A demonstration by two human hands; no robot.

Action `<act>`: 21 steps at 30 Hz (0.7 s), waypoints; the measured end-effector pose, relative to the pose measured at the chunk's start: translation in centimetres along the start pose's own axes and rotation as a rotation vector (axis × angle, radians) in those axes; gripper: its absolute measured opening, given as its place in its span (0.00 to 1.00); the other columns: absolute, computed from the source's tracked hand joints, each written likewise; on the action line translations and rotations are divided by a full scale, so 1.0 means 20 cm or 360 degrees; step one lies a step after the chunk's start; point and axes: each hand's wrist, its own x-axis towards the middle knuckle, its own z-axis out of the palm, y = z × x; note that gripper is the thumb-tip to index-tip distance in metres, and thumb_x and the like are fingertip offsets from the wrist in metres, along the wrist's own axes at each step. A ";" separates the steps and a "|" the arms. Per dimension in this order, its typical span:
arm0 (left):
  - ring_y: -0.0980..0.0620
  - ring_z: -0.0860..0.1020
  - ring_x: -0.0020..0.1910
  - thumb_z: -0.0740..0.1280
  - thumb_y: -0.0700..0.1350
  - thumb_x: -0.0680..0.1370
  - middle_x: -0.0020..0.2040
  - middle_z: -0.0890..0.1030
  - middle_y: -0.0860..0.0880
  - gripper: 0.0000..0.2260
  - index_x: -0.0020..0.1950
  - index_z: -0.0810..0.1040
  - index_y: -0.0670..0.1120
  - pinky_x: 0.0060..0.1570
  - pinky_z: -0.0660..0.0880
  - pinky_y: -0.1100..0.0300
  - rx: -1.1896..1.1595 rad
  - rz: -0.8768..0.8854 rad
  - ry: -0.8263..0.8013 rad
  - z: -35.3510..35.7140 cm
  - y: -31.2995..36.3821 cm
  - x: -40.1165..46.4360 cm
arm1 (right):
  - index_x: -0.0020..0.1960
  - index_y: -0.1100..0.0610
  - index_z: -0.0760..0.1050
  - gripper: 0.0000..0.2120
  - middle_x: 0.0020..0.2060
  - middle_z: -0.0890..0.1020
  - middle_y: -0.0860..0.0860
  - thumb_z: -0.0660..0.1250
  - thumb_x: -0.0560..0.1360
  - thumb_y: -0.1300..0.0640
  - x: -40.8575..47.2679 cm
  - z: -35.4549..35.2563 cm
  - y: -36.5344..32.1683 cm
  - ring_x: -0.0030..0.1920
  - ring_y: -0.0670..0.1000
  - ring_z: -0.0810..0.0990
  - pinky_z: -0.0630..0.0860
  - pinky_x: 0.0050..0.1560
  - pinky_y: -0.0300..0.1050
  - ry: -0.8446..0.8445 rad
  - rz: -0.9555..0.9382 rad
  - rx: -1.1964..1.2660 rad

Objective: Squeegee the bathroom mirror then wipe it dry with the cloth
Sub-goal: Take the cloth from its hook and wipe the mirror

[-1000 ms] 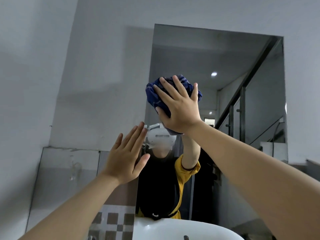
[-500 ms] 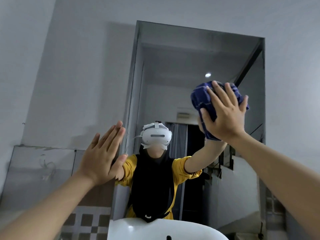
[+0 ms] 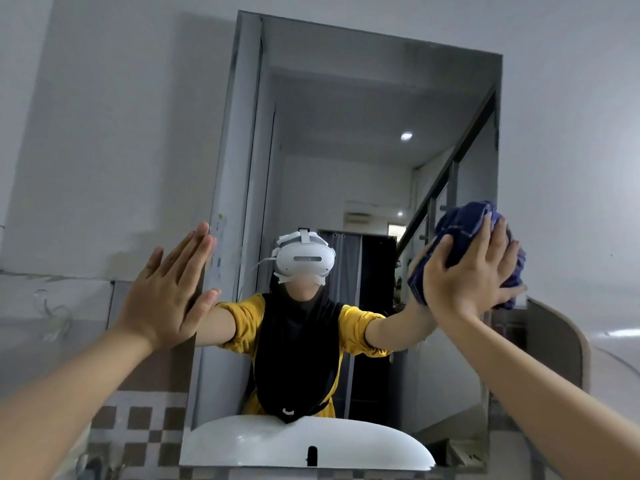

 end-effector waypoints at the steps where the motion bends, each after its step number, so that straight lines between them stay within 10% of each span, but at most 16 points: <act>1: 0.49 0.55 0.76 0.49 0.56 0.78 0.77 0.55 0.43 0.30 0.76 0.53 0.42 0.72 0.49 0.53 -0.0009 -0.0008 -0.0013 0.00 0.00 0.00 | 0.76 0.46 0.55 0.29 0.77 0.58 0.48 0.57 0.77 0.45 -0.04 0.01 -0.03 0.77 0.57 0.52 0.45 0.68 0.75 -0.0005 0.0040 0.0020; 21: 0.51 0.51 0.77 0.54 0.56 0.78 0.78 0.51 0.46 0.30 0.77 0.52 0.45 0.74 0.44 0.46 -0.0304 0.0059 -0.0067 -0.02 -0.04 -0.12 | 0.75 0.49 0.61 0.29 0.76 0.62 0.50 0.60 0.75 0.46 -0.52 0.20 -0.86 0.76 0.60 0.55 0.47 0.65 0.77 -0.0086 -0.0437 0.0126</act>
